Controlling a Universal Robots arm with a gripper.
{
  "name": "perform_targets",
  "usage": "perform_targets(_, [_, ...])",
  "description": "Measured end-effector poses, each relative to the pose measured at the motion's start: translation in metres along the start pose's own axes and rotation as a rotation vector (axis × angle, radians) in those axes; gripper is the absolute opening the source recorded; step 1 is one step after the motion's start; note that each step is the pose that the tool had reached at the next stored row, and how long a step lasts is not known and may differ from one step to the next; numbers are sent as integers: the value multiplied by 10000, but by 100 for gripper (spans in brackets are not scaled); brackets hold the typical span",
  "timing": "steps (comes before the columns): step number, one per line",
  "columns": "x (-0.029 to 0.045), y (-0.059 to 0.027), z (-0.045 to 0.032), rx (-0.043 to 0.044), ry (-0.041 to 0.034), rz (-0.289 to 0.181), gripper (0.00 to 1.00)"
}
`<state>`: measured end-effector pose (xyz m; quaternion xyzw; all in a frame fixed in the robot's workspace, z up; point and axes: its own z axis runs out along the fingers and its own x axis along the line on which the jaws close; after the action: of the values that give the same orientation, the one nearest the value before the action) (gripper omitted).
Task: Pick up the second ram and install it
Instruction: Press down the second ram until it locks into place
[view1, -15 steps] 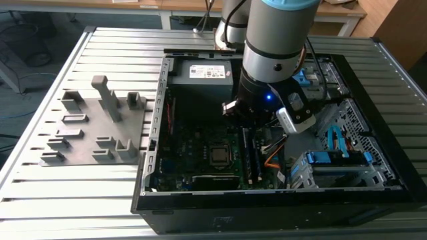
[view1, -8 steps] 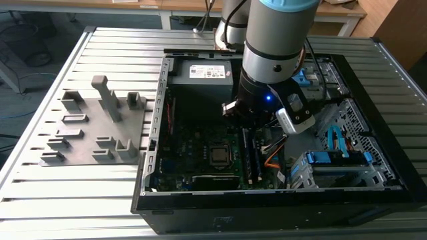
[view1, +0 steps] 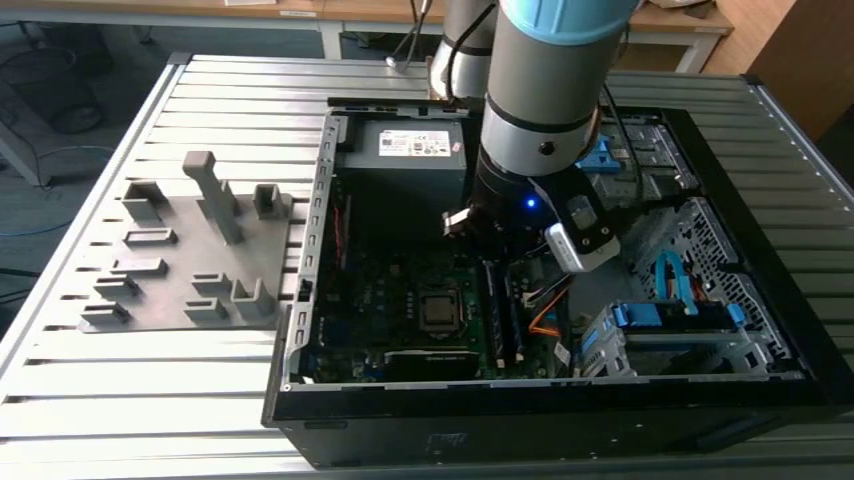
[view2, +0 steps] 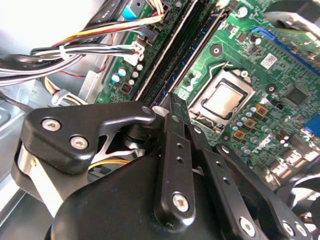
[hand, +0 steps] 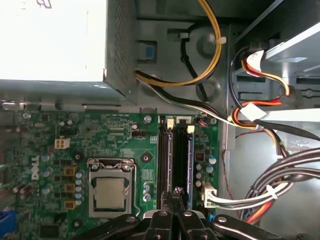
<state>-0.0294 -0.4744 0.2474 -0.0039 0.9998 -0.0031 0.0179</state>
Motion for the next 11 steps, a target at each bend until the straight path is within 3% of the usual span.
perform_targets(6, [4,33,109,0,3,1,10])
perform_targets(11, [5,157,161,-16,3,1,10])
